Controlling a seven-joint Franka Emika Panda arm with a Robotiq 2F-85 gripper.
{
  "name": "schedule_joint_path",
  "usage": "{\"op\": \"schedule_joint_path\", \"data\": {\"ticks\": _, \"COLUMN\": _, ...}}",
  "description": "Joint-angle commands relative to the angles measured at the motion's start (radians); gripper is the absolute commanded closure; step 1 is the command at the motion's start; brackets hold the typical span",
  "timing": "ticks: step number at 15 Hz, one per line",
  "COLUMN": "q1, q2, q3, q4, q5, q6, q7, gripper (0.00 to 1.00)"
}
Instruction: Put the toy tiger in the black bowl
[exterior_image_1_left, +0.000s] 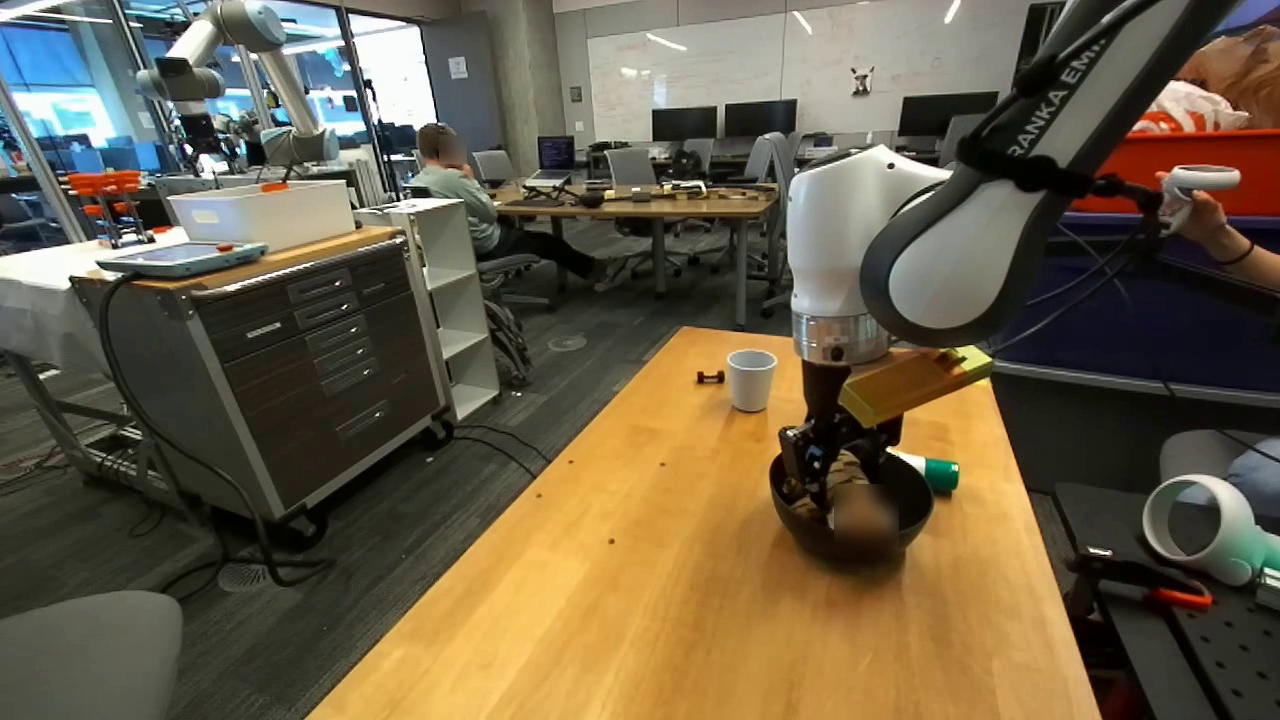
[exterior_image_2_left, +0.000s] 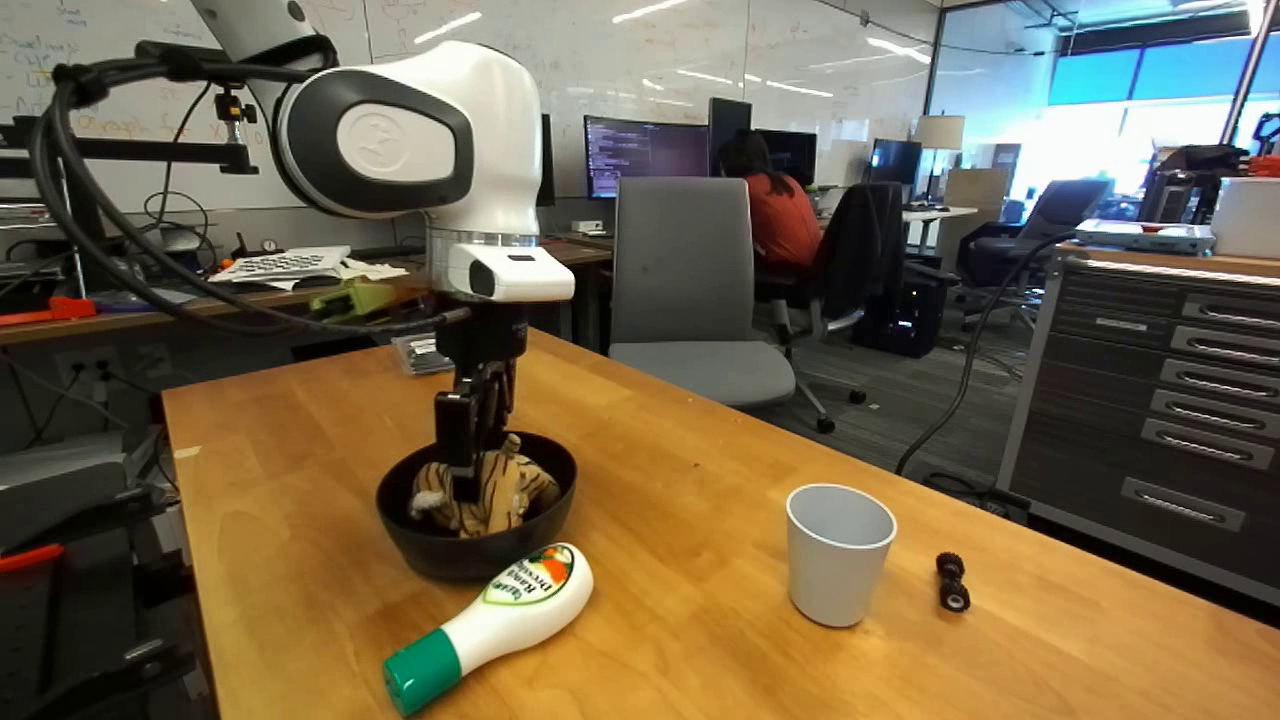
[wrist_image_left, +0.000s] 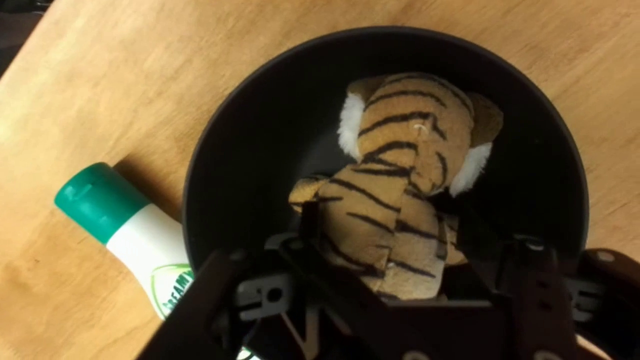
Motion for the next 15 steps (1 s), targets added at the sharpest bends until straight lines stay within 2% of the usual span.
{"op": "schedule_joint_path", "data": {"ticks": 1, "q1": 0.027, "q2": -0.037, "q3": -0.014, "q4": -0.034, "q5": -0.009, "q6": 0.04, "q7": -0.017, "gripper": 0.0}}
{"op": "schedule_joint_path", "data": {"ticks": 8, "q1": 0.059, "q2": -0.088, "q3": 0.006, "q4": -0.069, "q5": 0.0, "q6": 0.079, "q7": -0.061, "gripper": 0.0}}
{"op": "schedule_joint_path", "data": {"ticks": 15, "q1": 0.064, "q2": -0.195, "q3": 0.047, "q4": -0.117, "q5": 0.014, "q6": 0.082, "q7": -0.151, "gripper": 0.0}}
